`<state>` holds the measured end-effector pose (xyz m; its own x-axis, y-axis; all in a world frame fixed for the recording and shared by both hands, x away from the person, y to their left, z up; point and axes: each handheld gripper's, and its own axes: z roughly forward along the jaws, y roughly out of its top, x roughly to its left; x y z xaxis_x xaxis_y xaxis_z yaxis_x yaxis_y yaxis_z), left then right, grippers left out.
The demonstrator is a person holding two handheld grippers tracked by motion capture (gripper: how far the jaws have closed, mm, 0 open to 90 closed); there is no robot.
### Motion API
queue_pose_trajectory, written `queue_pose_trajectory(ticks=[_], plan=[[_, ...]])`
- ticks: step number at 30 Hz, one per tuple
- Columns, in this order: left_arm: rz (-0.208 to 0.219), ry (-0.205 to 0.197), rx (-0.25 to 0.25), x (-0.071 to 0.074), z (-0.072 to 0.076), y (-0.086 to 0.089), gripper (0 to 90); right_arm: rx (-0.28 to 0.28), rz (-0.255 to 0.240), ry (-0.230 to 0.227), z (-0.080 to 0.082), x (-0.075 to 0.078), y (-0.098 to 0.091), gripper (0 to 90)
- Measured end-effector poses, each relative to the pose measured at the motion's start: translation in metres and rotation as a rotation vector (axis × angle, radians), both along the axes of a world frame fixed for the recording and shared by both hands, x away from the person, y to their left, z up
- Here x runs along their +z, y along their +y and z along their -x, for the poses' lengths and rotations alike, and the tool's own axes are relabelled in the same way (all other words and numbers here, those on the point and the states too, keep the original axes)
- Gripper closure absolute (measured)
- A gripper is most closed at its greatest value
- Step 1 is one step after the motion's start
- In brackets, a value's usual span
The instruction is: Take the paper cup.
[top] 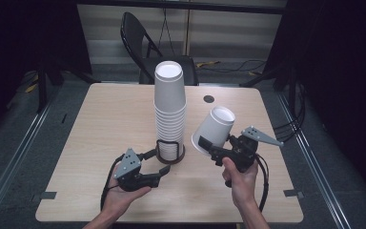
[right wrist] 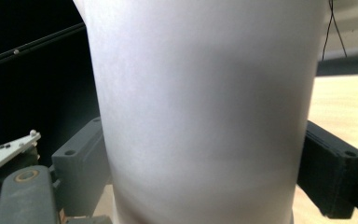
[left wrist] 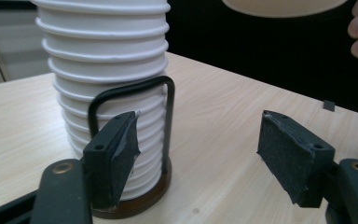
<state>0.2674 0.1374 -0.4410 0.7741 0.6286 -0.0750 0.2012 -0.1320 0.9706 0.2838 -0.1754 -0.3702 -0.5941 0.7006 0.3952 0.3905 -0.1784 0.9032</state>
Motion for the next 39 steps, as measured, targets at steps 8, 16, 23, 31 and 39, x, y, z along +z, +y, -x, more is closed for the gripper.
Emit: queue_pose_trajectory(ticks=[8,16,23,31,39], plan=[[-0.004,-0.010,-0.012,0.001,-0.001,-0.001,27.6,0.009,-0.032,0.060,0.004,-0.023,0.002,14.2],[-0.014,-0.050,-0.046,0.000,0.003,-0.013,39.4,0.056,-0.121,0.147,0.011,-0.043,0.014,14.2],[0.009,-0.062,-0.051,-0.006,0.010,-0.022,40.3,0.093,-0.233,0.253,0.016,-0.059,0.016,14.4],[0.011,-0.063,-0.043,-0.012,0.015,-0.028,43.3,0.123,-0.310,0.338,0.018,-0.072,0.022,14.5],[0.047,-0.055,-0.025,-0.014,0.014,-0.032,51.8,0.164,-0.397,0.417,0.020,-0.076,0.029,14.4]])
